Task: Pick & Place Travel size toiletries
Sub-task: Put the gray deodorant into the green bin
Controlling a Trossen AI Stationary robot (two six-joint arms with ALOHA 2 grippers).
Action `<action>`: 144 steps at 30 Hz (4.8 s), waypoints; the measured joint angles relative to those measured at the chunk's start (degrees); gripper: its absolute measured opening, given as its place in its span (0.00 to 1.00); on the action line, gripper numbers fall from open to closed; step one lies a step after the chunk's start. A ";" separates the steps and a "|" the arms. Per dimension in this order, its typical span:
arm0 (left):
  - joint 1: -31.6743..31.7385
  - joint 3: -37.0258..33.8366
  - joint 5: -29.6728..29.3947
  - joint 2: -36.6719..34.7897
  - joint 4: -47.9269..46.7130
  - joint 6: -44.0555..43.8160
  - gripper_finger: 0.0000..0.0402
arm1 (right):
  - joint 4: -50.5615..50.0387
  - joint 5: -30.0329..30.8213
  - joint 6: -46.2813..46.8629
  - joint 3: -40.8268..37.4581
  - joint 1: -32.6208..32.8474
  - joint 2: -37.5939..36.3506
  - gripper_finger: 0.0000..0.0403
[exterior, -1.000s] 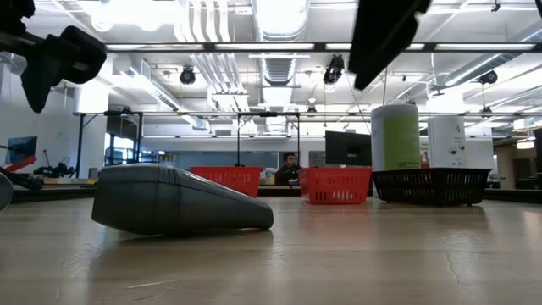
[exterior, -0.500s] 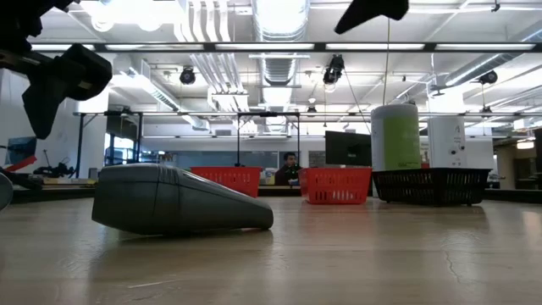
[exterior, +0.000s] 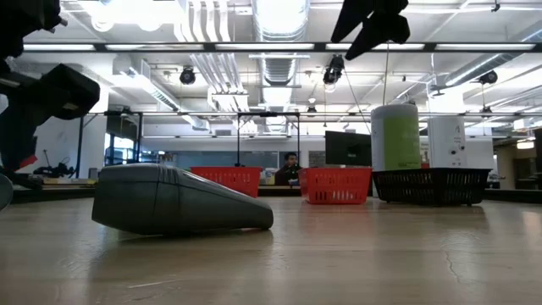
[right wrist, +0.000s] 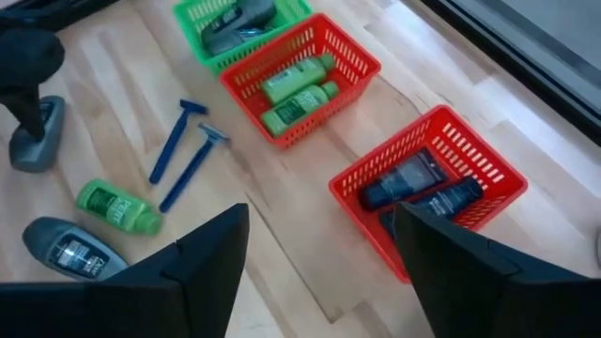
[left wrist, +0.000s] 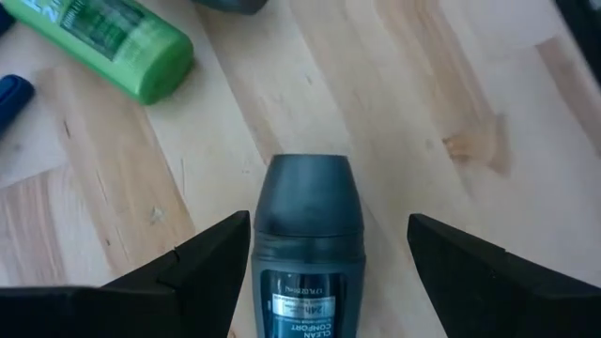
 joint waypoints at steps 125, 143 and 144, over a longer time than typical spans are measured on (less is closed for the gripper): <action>25.33 2.10 -3.20 -26.18 0.02 -26.12 0.70 | 7.25 -26.81 -20.35 12.44 11.10 29.49 0.77; 22.36 3.52 1.58 -18.04 1.58 -14.42 0.70 | -21.33 0.03 -6.86 34.91 15.57 37.10 0.82; 22.13 3.81 1.52 -17.45 1.65 -14.81 0.70 | -23.26 2.28 -6.85 35.69 15.95 37.05 0.83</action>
